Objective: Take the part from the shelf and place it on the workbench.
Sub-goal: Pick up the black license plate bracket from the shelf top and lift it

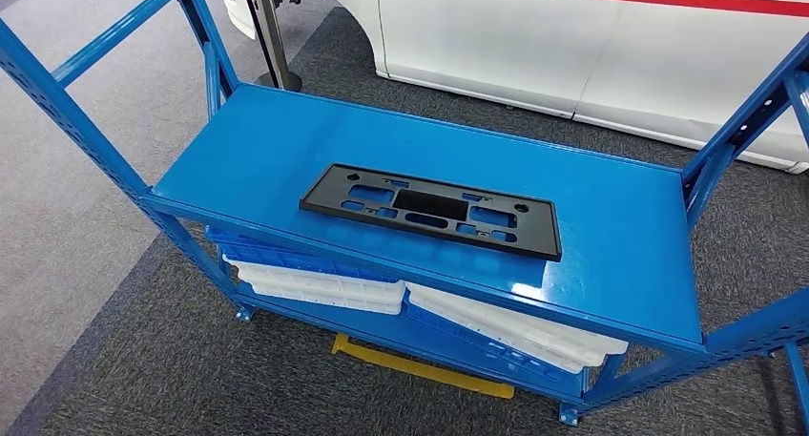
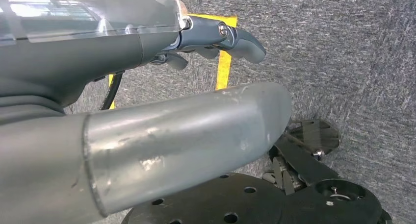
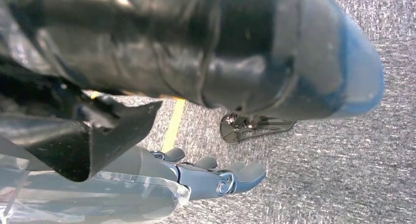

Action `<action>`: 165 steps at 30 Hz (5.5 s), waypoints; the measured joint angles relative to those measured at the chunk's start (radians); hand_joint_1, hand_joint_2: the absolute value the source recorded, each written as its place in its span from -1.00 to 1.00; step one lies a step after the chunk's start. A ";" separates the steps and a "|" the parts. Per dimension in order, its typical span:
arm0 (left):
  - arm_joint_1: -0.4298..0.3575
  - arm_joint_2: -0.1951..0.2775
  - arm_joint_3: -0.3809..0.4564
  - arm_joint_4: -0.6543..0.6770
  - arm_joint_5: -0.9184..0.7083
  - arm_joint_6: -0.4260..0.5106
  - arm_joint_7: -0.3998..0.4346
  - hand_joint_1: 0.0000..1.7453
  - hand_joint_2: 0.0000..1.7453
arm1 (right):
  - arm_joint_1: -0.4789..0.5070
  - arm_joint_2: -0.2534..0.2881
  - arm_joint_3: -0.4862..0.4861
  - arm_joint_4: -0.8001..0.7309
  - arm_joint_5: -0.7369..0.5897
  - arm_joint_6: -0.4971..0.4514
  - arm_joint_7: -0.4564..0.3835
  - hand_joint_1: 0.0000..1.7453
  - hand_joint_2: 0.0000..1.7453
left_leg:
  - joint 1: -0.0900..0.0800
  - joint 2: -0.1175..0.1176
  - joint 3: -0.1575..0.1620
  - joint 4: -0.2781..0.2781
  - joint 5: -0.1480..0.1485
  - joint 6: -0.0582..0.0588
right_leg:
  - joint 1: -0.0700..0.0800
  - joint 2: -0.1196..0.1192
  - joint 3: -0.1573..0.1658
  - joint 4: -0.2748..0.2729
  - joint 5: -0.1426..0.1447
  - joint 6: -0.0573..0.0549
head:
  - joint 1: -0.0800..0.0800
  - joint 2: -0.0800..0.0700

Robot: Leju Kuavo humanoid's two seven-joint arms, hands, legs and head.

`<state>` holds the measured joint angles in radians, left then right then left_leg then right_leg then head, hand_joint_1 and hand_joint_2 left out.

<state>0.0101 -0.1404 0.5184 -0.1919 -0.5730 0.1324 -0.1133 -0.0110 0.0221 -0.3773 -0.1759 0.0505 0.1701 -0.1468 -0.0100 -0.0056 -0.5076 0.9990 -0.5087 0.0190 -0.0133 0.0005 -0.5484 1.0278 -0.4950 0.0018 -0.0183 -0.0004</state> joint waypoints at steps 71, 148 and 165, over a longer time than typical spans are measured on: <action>-0.005 0.052 0.107 0.000 0.075 -0.078 -0.059 -1.00 1.00 | -0.025 0.182 0.058 0.000 0.100 -0.085 0.029 -1.00 -1.00 | 0.000 0.000 0.000 0.000 0.000 0.000 | 0.000 0.000 0.002 0.000 0.000 0.000 | 0.000 0.000; 0.001 0.081 0.173 0.000 -0.001 -0.053 0.002 -1.00 1.00 | 0.096 -0.025 0.301 -0.407 0.079 -0.037 -0.523 -1.00 -1.00 | 0.000 0.003 0.000 0.001 0.000 0.000 | -0.002 0.002 0.002 0.000 0.001 0.002 | 0.000 0.000; 0.001 0.120 0.177 0.000 -0.096 -0.095 -0.035 -1.00 1.00 | 0.316 -0.185 0.462 -1.376 0.087 -0.062 -0.534 -1.00 -1.00 | -0.001 0.002 0.001 0.004 -0.001 0.003 | -0.002 0.002 0.003 0.000 0.001 0.006 | 0.000 0.000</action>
<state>0.0109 -0.0203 0.6957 -0.1919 -0.6693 0.0374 -0.1486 0.3053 -0.1628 0.0849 -1.5516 0.1373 0.1082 -0.6808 -0.0105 -0.0032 -0.5070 1.0029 -0.5097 0.0221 -0.0152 0.0022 -0.5452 1.0279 -0.4943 0.0074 -0.0183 -0.0004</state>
